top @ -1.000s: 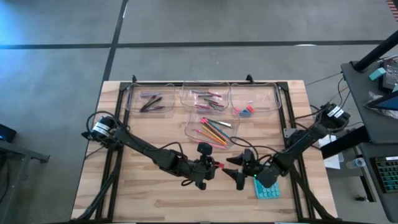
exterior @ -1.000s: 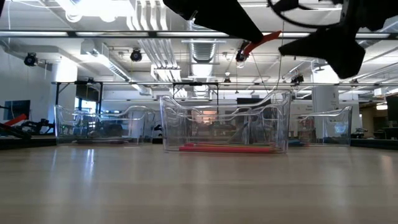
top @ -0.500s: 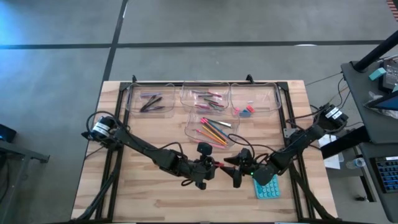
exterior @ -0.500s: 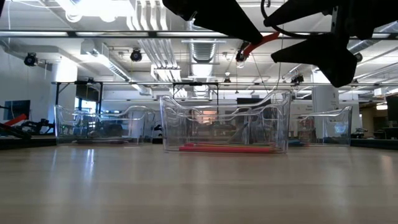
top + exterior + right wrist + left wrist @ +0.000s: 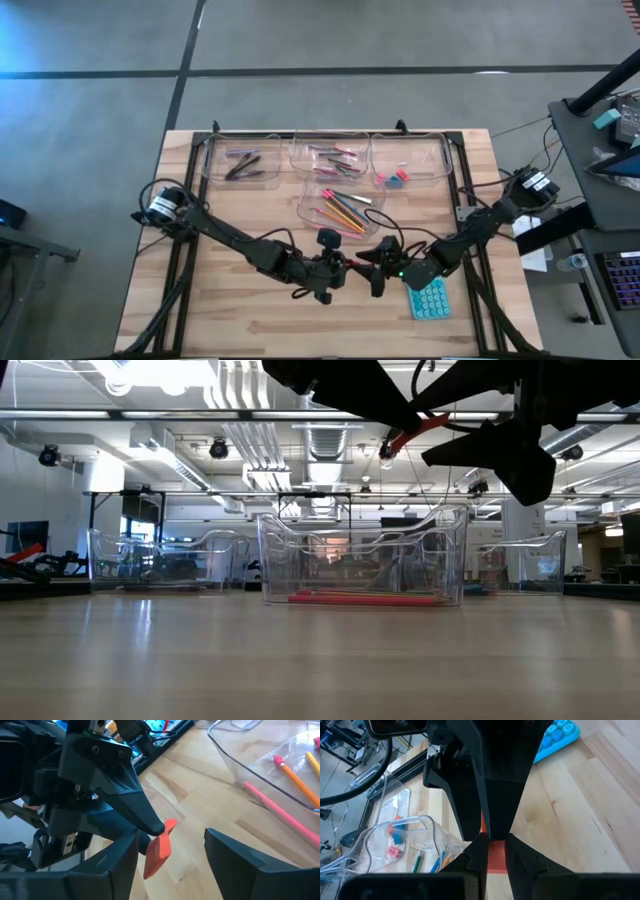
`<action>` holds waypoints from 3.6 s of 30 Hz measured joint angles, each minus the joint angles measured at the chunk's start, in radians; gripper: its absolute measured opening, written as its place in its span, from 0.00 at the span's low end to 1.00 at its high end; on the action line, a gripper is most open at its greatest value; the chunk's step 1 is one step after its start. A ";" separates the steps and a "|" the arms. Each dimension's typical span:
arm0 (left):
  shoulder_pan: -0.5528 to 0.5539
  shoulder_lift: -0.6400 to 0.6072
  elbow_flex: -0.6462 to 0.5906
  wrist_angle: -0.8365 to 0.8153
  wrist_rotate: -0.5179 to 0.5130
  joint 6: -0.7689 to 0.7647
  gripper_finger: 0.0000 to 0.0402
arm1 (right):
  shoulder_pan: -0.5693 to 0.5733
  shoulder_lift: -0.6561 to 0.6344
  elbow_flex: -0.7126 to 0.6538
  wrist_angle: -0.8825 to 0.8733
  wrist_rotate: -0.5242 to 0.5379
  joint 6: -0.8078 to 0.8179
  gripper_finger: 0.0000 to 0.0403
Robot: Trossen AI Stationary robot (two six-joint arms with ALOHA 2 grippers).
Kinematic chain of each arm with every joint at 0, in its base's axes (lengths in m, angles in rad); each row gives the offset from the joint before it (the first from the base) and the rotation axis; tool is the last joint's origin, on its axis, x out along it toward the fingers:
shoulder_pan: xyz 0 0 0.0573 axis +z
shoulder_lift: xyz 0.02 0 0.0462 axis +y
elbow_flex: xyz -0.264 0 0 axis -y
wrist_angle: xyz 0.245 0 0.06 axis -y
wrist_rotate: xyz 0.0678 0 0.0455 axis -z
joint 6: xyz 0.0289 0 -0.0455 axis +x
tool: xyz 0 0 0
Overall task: Sort crayons/erasers/pens/pencils in bins
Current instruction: Put the orange eraser into the top right transparent bin, then return to Home Position
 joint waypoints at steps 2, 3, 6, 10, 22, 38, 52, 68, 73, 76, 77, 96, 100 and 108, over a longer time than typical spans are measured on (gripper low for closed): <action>0.000 0.000 0.000 0.000 0.000 0.000 0.10 | 0.000 0.000 0.000 0.000 0.000 0.000 0.53; 0.000 0.000 0.000 0.000 0.000 0.000 0.10 | 0.000 0.000 0.000 0.000 -0.001 0.000 0.53; 0.000 0.000 0.000 0.000 0.000 0.000 0.10 | 0.000 0.000 0.000 0.000 -0.003 0.000 0.47; 0.000 0.000 0.000 0.000 0.000 0.000 0.10 | 0.000 0.000 0.000 0.001 -0.004 0.000 0.34; 0.000 0.000 0.002 -0.014 0.019 -0.008 0.10 | 0.000 0.001 -0.001 -0.002 -0.023 -0.036 0.04; -0.007 -0.175 -0.020 -0.136 -0.090 -0.064 0.41 | -0.171 -0.332 -0.001 -0.357 0.141 -0.353 0.04; -0.007 -0.225 -0.095 0.019 -0.103 -0.079 0.41 | -0.798 -0.686 -0.029 -1.008 -0.027 -0.403 0.03; -0.024 -0.274 -0.099 0.041 -0.091 -0.063 0.41 | -1.042 -0.587 -0.065 -0.967 -0.256 -0.558 0.43; -0.038 -0.300 -0.102 0.042 -0.087 -0.070 0.41 | -1.042 -0.596 -0.065 -0.966 -0.258 -0.560 0.55; -0.046 -0.322 -0.121 0.045 -0.085 -0.088 0.41 | -1.042 -0.610 -0.065 -0.966 -0.260 -0.560 0.59; -0.049 -0.328 -0.133 0.056 -0.085 -0.090 0.41 | -1.042 -0.616 -0.065 -0.967 -0.262 -0.560 0.60; -0.056 -0.733 -0.705 0.655 -0.045 -0.143 0.41 | -0.643 -0.823 -0.066 -0.672 -0.499 -0.797 0.52; -0.011 -0.772 -0.778 0.682 -0.044 -0.214 0.41 | -0.532 -0.824 -0.069 -0.605 -0.498 -0.844 0.49; 0.154 -0.810 -0.792 0.627 0.126 -0.272 0.41 | -0.383 -0.833 -0.084 -0.533 -0.498 -0.943 0.42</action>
